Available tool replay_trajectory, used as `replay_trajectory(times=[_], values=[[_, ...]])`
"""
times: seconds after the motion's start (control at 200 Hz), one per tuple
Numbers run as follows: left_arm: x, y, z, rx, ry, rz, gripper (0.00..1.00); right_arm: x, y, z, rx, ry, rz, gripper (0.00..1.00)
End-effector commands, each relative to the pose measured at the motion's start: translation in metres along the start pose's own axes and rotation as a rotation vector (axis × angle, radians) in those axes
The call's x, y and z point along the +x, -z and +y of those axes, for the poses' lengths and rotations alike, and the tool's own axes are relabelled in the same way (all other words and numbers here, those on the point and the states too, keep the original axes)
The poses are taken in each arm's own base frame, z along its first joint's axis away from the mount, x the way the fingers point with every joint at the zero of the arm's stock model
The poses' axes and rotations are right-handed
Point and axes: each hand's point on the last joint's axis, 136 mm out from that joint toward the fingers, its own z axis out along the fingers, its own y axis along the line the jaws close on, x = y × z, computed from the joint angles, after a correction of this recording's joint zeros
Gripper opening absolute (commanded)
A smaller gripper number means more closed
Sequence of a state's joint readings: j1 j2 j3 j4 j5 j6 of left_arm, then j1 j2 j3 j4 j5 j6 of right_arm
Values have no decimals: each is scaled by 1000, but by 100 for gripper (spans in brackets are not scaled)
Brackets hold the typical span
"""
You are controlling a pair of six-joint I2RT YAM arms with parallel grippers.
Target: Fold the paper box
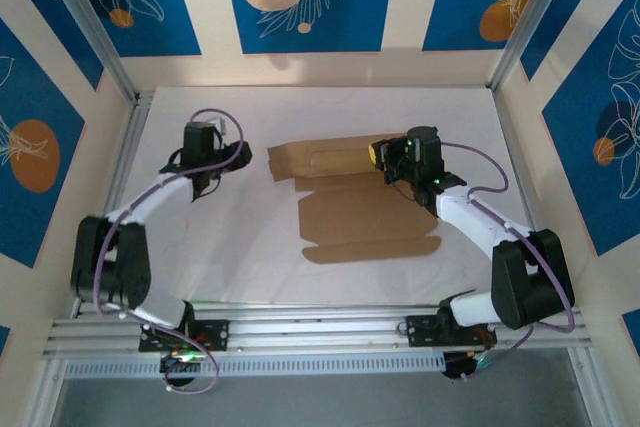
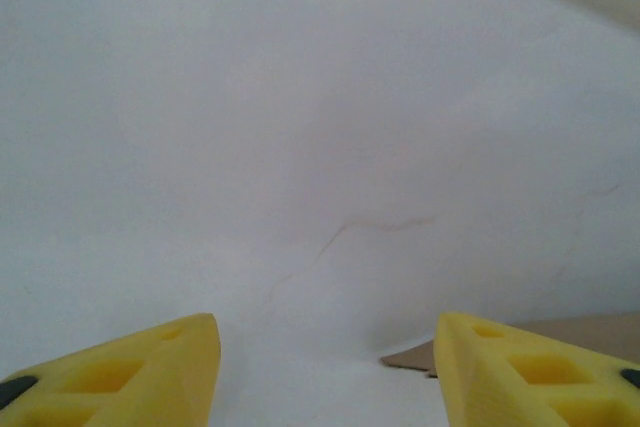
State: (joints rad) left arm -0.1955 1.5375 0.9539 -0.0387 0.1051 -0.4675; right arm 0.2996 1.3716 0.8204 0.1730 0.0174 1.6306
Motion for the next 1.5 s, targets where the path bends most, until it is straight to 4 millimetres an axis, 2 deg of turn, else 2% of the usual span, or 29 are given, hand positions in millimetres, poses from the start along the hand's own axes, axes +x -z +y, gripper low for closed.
replay_trajectory(times=[0.0,0.11,0.19,0.34,0.44,0.545,0.595,0.725,0.89,1.0,1.1,1.196,1.351,1.496], values=[[2,0,-6,29,56,34,57,2,-1,4,-26,13,23,0],[26,10,4,8,176,54,54,2,-1,6,-31,3,27,0],[45,22,-2,58,222,29,53,4,0,8,-39,0,32,0],[70,40,-26,190,281,47,54,9,1,13,-41,-15,26,0],[78,47,-50,276,282,24,57,12,3,15,-42,-50,23,0],[86,44,-86,358,207,51,61,17,7,18,-47,-73,19,0],[92,36,-96,370,183,80,62,19,8,21,-50,-82,19,0],[87,22,-108,400,198,79,62,25,14,26,-49,-72,23,0],[62,38,-138,514,157,30,61,21,14,12,-11,-45,3,1],[59,46,-135,486,122,16,60,17,9,-6,23,-40,-10,5],[63,50,-128,468,110,4,60,16,0,-17,41,-44,-5,14],[69,51,-126,469,106,13,59,16,-8,-15,37,-42,6,22],[73,53,-123,469,97,15,58,19,-16,-1,7,-11,17,33],[73,54,-122,468,87,13,58,23,-24,4,-3,-6,21,37]])
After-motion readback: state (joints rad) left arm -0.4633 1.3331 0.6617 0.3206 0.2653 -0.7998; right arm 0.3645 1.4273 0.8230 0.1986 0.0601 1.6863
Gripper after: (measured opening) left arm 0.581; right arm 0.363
